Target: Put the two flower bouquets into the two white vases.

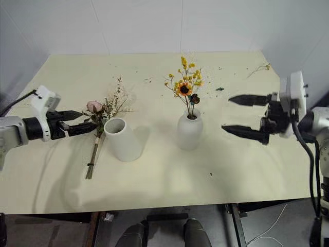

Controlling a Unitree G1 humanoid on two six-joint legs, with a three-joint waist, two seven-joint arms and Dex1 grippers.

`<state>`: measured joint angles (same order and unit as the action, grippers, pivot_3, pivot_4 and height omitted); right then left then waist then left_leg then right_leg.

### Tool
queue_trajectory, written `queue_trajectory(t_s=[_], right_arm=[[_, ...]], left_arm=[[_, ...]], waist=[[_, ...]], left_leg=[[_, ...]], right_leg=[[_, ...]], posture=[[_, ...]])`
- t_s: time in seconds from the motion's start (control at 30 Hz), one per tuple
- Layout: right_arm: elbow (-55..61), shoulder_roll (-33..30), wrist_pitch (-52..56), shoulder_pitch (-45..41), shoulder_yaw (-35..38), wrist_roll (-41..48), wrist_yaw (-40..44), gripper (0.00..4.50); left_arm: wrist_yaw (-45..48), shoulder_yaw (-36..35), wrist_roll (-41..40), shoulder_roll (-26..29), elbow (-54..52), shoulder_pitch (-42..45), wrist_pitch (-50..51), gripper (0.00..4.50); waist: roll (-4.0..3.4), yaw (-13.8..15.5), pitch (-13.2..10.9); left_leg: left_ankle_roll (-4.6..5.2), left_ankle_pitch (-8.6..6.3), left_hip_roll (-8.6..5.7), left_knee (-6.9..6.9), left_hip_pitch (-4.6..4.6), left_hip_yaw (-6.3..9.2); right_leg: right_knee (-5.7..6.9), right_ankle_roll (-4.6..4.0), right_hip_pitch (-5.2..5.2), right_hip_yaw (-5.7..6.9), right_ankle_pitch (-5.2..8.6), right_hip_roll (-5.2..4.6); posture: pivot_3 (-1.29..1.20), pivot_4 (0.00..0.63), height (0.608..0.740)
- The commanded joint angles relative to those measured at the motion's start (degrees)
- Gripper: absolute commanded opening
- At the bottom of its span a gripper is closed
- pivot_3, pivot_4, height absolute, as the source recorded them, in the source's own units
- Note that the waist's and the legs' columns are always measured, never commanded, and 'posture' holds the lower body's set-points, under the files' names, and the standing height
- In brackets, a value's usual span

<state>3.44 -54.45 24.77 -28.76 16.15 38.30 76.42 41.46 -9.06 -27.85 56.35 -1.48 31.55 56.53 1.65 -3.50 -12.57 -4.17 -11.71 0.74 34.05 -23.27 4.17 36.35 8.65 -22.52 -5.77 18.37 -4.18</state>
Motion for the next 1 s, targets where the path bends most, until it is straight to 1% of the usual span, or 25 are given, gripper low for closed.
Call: queue_trajectory(t_s=[0.03,0.17,0.27,0.47,0.57,0.6,0.7,0.83,0.87,0.93,0.97,1.0], right_arm=[[3.7,-0.8,-0.8,0.0,3.1,2.7,1.0,4.46],[7.7,-0.5,0.7,1.0,2.4,4.7,0.4,4.46],[9.8,1.3,2.2,1.0,2.7,8.7,0.1,4.46],[12.6,3.3,2.0,2.6,-0.1,9.3,0.1,4.46],[12.7,4.2,0.9,3.4,-1.0,8.6,0.9,4.50],[12.6,4.2,0.3,3.6,-1.5,8.1,1.5,4.50],[11.5,4.3,-1.5,3.8,-3.2,6.4,3.1,4.50],[9.6,4.7,-2.7,2.8,-4.4,5.2,3.3,4.50],[9.1,4.9,-2.9,2.5,-4.5,5.0,3.2,4.50],[8.2,4.8,-2.4,1.6,-5.1,4.6,3.0,4.50],[7.7,5.0,-2.4,1.1,-5.2,4.5,2.8,4.50],[7.3,5.3,-2.5,0.6,-5.3,4.4,2.6,4.50]], left_arm=[[-3.4,0.7,0.9,-1.1,-2.1,1.4,4.5,4.50],[-6.9,2.5,2.0,-3.5,-1.9,2.0,9.3,4.50],[-8.7,4.5,2.7,-4.8,-2.5,2.1,12.2,4.50],[-10.2,5.2,1.9,-7.3,-3.3,0.5,17.5,4.50],[-10.2,5.2,2.0,-7.4,-3.7,-0.9,17.9,3.85],[-10.0,5.2,2.2,-7.1,-3.7,-1.4,17.5,3.57],[-10.0,4.2,2.8,-6.6,-3.1,-2.7,16.1,2.65],[-10.1,3.0,3.0,-6.3,-3.0,-3.8,15.5,1.27],[-10.4,2.3,3.0,-6.2,-3.1,-4.1,15.9,1.02],[-10.7,1.2,3.1,-5.6,-2.9,-3.8,16.1,0.36],[-10.7,0.8,3.1,-5.3,-2.9,-3.4,16.2,0.11],[-10.9,0.3,3.2,-5.3,-2.7,-2.8,16.0,0.07]], waist=[[0.00,-0.1,0.0],[0.02,0.3,0.0],[0.05,0.5,0.0],[0.10,0.5,0.0],[0.11,0.5,0.0],[0.11,0.5,0.0],[0.11,0.5,0.0],[0.11,0.5,0.0],[0.11,0.5,0.0],[0.11,0.5,0.0],[0.11,0.5,0.0],[0.11,0.4,0.0]], left_leg=[[0.00,0.00,0.01,0.00,0.00,-0.01],[0.00,0.00,0.01,0.00,-0.02,0.00],[-0.02,-0.01,-0.01,0.03,-0.03,0.00],[-0.03,-0.01,0.00,0.03,-0.03,0.01],[-0.04,-0.02,-0.01,0.03,-0.02,0.00],[-0.04,-0.02,-0.01,0.04,-0.02,0.00],[-0.04,-0.02,-0.01,0.04,0.00,0.00],[-0.05,-0.03,-0.01,0.06,0.00,0.00],[-0.05,-0.03,-0.01,0.06,0.00,0.00],[-0.05,-0.03,-0.01,0.06,0.00,0.00],[-0.05,-0.03,-0.01,0.06,0.00,0.00],[-0.05,-0.03,0.00,0.06,0.00,0.00]], right_leg=[[0.03,0.00,-0.02,-0.01,0.00,0.01],[0.04,0.00,-0.03,-0.01,0.00,0.01],[-0.02,0.02,0.00,-0.01,-0.01,-0.01],[-0.03,0.03,0.01,-0.01,-0.02,0.00],[-0.06,0.03,0.02,-0.01,-0.02,-0.01],[-0.05,0.03,0.02,-0.01,-0.02,-0.01],[-0.05,0.03,0.03,-0.01,-0.02,-0.01],[-0.05,0.02,0.04,-0.02,-0.02,-0.01],[-0.05,0.02,0.04,-0.01,-0.02,-0.01],[-0.05,0.02,0.04,-0.01,-0.02,-0.02],[-0.05,0.02,0.04,-0.01,-0.02,-0.02],[-0.05,0.02,0.03,-0.02,-0.02,-0.01]], posture=[[0.00,0.150,0.740],[0.00,0.150,0.740],[0.00,0.150,0.740],[0.00,0.150,0.740],[0.00,0.150,0.740],[0.00,0.150,0.740],[0.00,0.150,0.740],[0.00,0.150,0.740],[0.00,0.150,0.740],[0.00,0.150,0.740],[0.00,0.150,0.740],[0.00,0.150,0.740]])
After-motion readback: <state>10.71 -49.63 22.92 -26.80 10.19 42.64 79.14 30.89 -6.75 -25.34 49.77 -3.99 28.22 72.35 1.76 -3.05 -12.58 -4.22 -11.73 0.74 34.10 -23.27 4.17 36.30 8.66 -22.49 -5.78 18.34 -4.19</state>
